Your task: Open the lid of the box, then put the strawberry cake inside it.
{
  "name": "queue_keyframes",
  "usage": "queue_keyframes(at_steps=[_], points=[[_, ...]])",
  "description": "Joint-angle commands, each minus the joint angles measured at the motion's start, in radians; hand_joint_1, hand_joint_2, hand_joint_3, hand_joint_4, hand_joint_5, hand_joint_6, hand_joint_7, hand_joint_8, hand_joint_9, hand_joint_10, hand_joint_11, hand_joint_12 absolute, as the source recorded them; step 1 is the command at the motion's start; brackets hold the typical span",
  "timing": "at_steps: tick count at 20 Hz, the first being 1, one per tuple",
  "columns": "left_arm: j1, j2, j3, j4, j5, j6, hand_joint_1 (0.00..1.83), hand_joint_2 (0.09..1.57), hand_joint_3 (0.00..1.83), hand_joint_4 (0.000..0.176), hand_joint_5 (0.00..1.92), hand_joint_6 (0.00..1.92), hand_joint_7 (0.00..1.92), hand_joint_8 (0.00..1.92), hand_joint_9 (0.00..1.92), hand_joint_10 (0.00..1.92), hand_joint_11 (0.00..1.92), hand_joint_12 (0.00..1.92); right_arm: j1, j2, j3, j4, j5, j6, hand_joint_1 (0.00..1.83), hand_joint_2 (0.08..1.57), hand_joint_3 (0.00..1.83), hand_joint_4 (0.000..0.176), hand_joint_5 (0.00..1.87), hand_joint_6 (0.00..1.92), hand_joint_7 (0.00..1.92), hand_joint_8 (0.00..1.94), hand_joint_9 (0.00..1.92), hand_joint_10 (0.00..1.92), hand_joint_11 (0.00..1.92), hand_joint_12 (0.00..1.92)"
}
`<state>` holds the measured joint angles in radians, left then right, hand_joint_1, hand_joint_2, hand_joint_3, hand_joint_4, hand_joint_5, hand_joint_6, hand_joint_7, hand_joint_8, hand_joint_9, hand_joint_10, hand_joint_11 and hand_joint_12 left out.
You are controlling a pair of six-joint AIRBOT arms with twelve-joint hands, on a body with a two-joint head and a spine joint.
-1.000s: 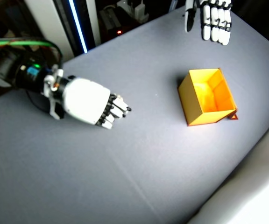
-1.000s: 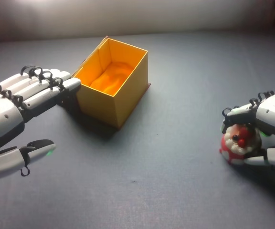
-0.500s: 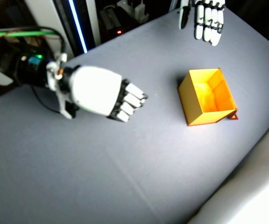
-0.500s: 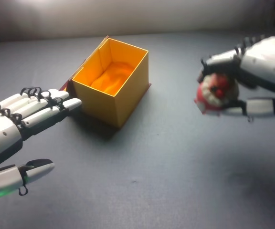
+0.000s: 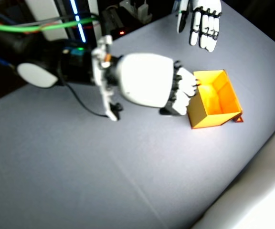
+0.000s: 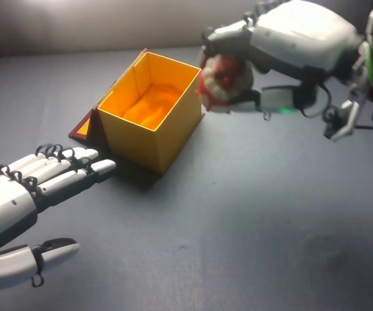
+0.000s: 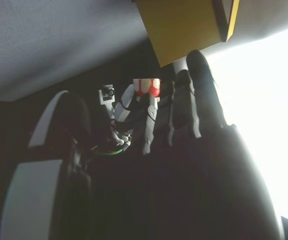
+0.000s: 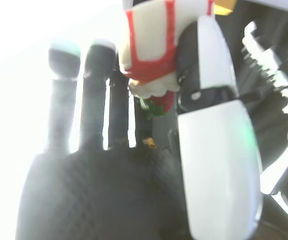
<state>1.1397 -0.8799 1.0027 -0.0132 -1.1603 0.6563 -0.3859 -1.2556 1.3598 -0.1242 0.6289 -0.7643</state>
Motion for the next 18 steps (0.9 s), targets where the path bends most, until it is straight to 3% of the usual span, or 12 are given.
queue_keyframes(at_steps=[1, 3, 4, 5, 7, 8, 10, 12, 13, 15, 16, 18], points=[[-0.006, -0.009, 0.005, -0.003, -0.110, -0.010, 0.62, 1.42, 0.00, 0.075, 0.04, 0.00, 0.00, 0.00, 0.00, 0.00, 0.00, 0.39, 0.022, -0.007, 0.014, 0.019, 0.107, 0.002, 1.18, 1.27, 0.00, 0.000, 0.68, 1.20, 0.77, 1.71, 0.87, 1.81, 0.99, 1.92], [-0.006, -0.020, 0.015, 0.002, -0.100, -0.018, 0.66, 1.41, 0.00, 0.069, 0.05, 0.00, 0.00, 0.00, 0.00, 0.00, 0.00, 0.43, 0.048, -0.050, 0.054, 0.018, 0.086, 0.002, 1.13, 1.23, 0.00, 0.000, 0.76, 1.30, 0.98, 1.86, 1.22, 1.92, 1.33, 1.92], [-0.006, -0.025, 0.019, 0.004, -0.098, -0.023, 0.68, 1.40, 0.00, 0.068, 0.05, 0.00, 0.00, 0.00, 0.00, 0.00, 0.00, 0.42, 0.056, -0.066, 0.069, 0.018, 0.079, 0.002, 1.13, 1.21, 0.00, 0.000, 0.80, 1.24, 0.96, 1.92, 1.18, 1.92, 1.29, 1.92], [-0.006, -0.032, 0.025, 0.007, -0.095, -0.029, 0.65, 1.40, 0.00, 0.078, 0.06, 0.00, 0.00, 0.00, 0.00, 0.00, 0.00, 0.38, 0.068, -0.086, 0.086, 0.018, 0.067, 0.002, 1.17, 1.25, 0.00, 0.000, 0.79, 1.16, 0.71, 1.70, 0.73, 1.71, 0.79, 1.92], [-0.008, -0.046, 0.038, 0.014, -0.089, -0.041, 0.62, 1.41, 0.00, 0.075, 0.06, 0.00, 0.00, 0.00, 0.00, 0.00, 0.00, 0.46, 0.094, -0.132, 0.127, 0.018, 0.035, 0.001, 1.19, 1.27, 0.00, 0.000, 0.71, 1.16, 0.72, 1.70, 0.77, 1.82, 0.83, 1.92], [-0.012, -0.053, 0.043, 0.019, -0.083, -0.047, 0.60, 1.42, 0.00, 0.068, 0.06, 0.00, 0.00, 0.00, 0.00, 0.00, 0.00, 0.47, 0.103, -0.148, 0.141, 0.018, 0.023, 0.001, 1.19, 1.27, 0.00, 0.000, 0.69, 1.34, 0.72, 1.52, 0.88, 1.85, 0.97, 1.92], [-0.024, -0.063, 0.052, 0.032, -0.067, -0.055, 0.64, 1.42, 0.00, 0.055, 0.08, 0.01, 0.00, 0.00, 0.00, 0.00, 0.00, 0.43, 0.113, -0.176, 0.167, 0.018, 0.006, 0.001, 1.12, 1.21, 0.00, 0.000, 0.81, 1.23, 1.18, 1.94, 1.41, 1.92, 1.52, 1.92], [-0.039, -0.067, 0.058, 0.045, -0.053, -0.061, 0.63, 1.42, 0.00, 0.062, 0.08, 0.00, 0.00, 0.00, 0.00, 0.00, 0.00, 0.48, 0.120, -0.207, 0.193, 0.023, -0.017, 0.001, 1.12, 1.22, 0.00, 0.000, 0.78, 1.27, 1.07, 1.92, 1.28, 1.92, 1.40, 1.92], [-0.043, -0.070, 0.062, 0.049, -0.049, -0.065, 0.59, 1.43, 0.00, 0.074, 0.07, 0.00, 0.00, 0.00, 0.00, 0.00, 0.00, 0.53, 0.120, -0.228, 0.212, 0.030, -0.037, 0.001, 1.20, 1.24, 0.00, 0.000, 0.73, 1.33, 0.78, 1.42, 0.94, 1.76, 0.96, 1.91], [-0.045, -0.075, 0.065, 0.051, -0.044, -0.065, 0.56, 1.43, 0.00, 0.087, 0.06, 0.01, 0.00, 0.00, 0.00, 0.00, 0.00, 0.36, 0.121, -0.270, 0.251, 0.035, -0.087, 0.001, 1.20, 1.24, 0.00, 0.000, 0.72, 1.35, 0.76, 1.43, 0.93, 1.79, 0.97, 1.92], [-0.047, -0.077, 0.067, 0.052, -0.042, -0.066, 0.57, 1.43, 0.00, 0.082, 0.06, 0.01, 0.00, 0.00, 0.00, 0.00, 0.00, 0.20, 0.123, -0.286, 0.266, 0.036, -0.108, 0.001, 1.13, 1.23, 0.00, 0.000, 0.75, 1.30, 0.81, 1.73, 0.96, 1.89, 1.06, 1.92], [-0.055, -0.085, 0.072, 0.058, -0.035, -0.072, 0.65, 1.41, 0.00, 0.066, 0.10, 0.01, 0.00, 0.00, 0.00, 0.00, 0.00, 0.54, 0.124, -0.318, 0.295, 0.038, -0.147, 0.001, 1.19, 1.26, 0.00, 0.000, 0.69, 1.38, 0.73, 1.49, 0.91, 1.88, 1.01, 1.92]])
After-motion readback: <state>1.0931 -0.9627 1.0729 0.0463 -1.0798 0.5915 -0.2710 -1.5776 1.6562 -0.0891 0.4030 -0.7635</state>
